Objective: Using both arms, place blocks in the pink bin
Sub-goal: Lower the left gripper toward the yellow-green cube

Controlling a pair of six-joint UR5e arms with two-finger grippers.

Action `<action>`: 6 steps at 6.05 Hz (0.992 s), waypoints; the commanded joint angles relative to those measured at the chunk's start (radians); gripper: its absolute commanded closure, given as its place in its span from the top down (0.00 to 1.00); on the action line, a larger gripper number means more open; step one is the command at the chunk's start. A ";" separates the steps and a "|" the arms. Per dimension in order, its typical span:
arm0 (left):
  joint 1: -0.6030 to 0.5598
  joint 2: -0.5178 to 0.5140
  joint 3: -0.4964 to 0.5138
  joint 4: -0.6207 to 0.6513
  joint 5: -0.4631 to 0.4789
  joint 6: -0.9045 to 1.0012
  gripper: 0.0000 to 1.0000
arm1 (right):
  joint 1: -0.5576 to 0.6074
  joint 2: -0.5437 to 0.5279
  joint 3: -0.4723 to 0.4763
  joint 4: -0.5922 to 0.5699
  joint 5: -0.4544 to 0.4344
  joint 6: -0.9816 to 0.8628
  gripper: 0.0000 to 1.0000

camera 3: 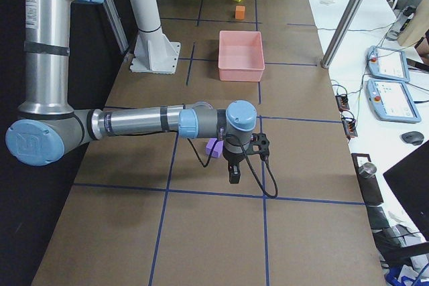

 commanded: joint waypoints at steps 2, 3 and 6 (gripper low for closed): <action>0.005 -0.003 -0.011 -0.003 -0.005 0.006 1.00 | 0.000 0.009 -0.002 0.056 0.000 0.002 1.00; 0.010 -0.027 -0.012 -0.029 -0.005 -0.001 1.00 | -0.002 0.009 -0.003 0.134 0.008 0.006 1.00; 0.033 -0.098 0.018 -0.240 -0.124 0.008 1.00 | -0.018 0.009 -0.003 0.140 0.011 0.006 1.00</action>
